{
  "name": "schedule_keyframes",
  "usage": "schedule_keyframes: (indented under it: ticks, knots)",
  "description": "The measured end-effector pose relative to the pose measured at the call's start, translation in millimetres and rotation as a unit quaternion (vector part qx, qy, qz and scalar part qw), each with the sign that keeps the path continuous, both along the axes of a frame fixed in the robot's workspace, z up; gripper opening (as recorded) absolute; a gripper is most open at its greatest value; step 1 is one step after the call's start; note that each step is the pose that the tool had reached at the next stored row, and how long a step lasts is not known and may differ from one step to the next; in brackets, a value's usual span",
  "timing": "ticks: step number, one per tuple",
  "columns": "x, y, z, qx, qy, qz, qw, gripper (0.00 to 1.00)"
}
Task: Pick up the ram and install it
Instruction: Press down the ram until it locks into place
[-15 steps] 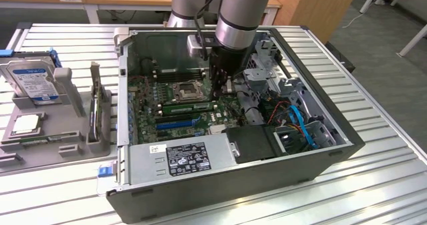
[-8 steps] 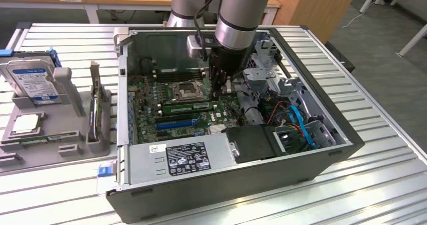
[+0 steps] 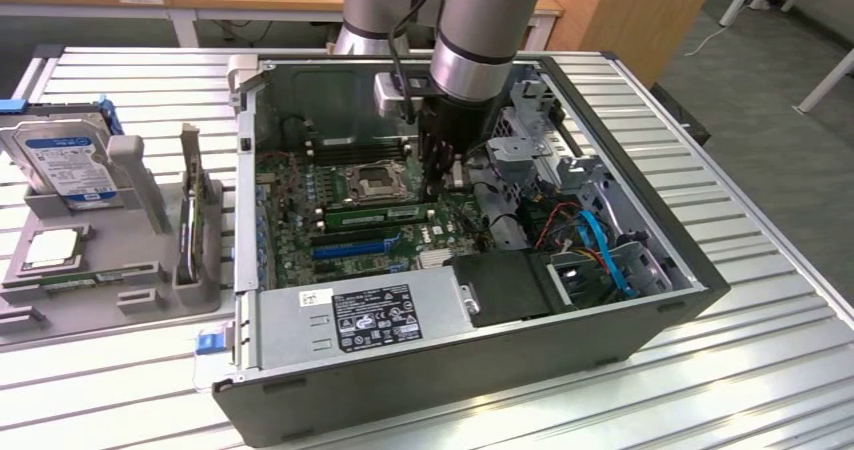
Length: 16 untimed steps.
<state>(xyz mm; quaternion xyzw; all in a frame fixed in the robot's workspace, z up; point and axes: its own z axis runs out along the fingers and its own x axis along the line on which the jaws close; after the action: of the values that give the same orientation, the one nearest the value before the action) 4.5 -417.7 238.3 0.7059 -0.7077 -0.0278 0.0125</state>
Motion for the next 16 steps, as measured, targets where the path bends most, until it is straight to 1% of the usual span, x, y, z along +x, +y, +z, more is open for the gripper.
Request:
schedule_keyframes:
  ticks: [16]
  knots:
    - [0.1,0.0,-4.5,0.0000,0.0000,0.000,1.0000,0.10]
